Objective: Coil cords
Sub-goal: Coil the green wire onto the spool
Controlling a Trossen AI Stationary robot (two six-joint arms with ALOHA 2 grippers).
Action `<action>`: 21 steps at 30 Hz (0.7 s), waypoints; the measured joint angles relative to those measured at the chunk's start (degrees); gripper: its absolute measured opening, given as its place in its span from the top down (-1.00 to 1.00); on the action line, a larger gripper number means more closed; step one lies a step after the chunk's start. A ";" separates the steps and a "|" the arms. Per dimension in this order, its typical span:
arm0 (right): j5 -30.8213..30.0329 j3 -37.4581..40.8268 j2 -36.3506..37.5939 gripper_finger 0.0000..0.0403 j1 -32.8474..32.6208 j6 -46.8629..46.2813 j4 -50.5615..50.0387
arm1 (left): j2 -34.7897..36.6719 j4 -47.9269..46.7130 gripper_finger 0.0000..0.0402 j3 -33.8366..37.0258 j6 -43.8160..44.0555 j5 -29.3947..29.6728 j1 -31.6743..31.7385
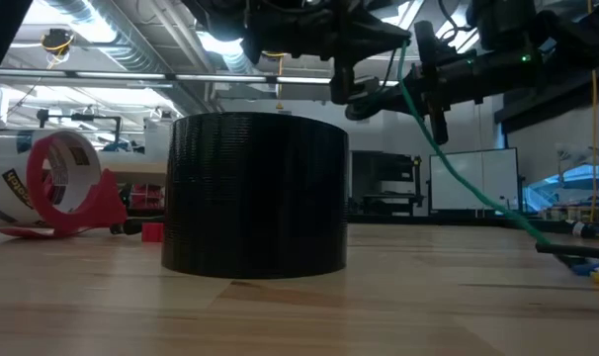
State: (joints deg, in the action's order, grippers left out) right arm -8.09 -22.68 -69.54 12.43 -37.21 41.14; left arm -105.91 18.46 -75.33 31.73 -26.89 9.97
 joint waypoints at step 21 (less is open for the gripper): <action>6.62 0.02 0.04 0.97 -0.09 0.02 -1.74 | 7.56 -16.62 1.00 0.00 -4.69 -0.14 5.43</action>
State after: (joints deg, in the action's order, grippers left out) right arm -1.46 -22.65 -69.49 12.34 -37.19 39.40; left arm -98.34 1.84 -75.33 27.05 -27.04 15.40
